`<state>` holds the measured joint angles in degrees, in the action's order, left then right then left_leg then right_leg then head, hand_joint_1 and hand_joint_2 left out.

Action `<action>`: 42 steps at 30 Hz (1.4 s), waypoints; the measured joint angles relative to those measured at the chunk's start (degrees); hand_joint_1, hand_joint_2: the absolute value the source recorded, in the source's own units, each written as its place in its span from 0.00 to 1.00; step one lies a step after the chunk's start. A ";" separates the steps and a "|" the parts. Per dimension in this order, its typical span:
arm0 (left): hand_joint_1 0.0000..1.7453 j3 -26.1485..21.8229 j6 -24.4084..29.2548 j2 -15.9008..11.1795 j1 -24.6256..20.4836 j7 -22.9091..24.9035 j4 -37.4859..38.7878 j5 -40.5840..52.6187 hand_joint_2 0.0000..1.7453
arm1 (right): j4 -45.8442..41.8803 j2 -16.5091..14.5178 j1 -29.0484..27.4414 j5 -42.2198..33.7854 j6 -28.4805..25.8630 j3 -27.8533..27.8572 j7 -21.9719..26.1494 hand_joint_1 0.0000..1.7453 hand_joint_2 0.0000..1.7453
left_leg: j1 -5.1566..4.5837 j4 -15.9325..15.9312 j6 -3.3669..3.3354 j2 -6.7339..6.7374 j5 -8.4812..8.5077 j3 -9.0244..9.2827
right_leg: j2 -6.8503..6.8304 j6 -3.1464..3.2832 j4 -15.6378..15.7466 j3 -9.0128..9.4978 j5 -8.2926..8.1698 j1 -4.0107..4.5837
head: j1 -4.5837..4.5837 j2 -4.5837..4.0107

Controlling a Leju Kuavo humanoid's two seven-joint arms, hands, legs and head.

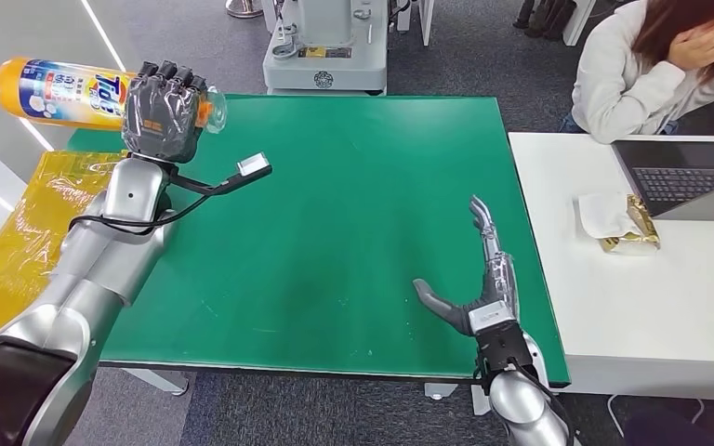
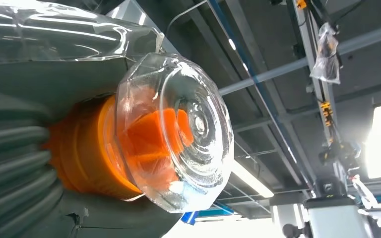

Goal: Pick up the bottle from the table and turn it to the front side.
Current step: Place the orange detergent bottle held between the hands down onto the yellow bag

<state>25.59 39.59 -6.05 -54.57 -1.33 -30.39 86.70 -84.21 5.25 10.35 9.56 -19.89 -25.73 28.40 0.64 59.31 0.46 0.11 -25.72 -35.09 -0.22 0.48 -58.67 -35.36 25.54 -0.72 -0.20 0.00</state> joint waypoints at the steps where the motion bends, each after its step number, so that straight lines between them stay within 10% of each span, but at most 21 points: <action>1: 1.00 0.02 -0.01 -0.49 0.31 -0.38 0.09 -0.02 1.00 | -0.29 0.07 -0.20 -0.19 0.01 0.18 -0.04 0.00 1.00 | 0.00 0.00 0.00 0.00 0.00 0.01 | 0.00 0.00 0.00 0.00 0.00 0.00 | 0.00 0.00; 42: 1.00 0.02 0.01 -7.48 10.56 -7.81 1.17 -0.18 1.00 | -4.15 2.14 -4.92 -2.81 -0.20 3.34 1.90 0.00 1.00 | 0.01 -0.04 0.03 0.04 -0.03 0.00 | 0.05 0.01 0.00 -0.05 0.04 0.01 | -0.01 0.00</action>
<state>25.62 39.60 -13.53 -44.02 -9.14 -29.22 86.52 -88.36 7.39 5.43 6.74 -20.09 -22.39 30.29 0.65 59.27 0.49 0.16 -25.75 -35.09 -0.17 0.49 -58.67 -35.40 25.58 -0.71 -0.20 0.00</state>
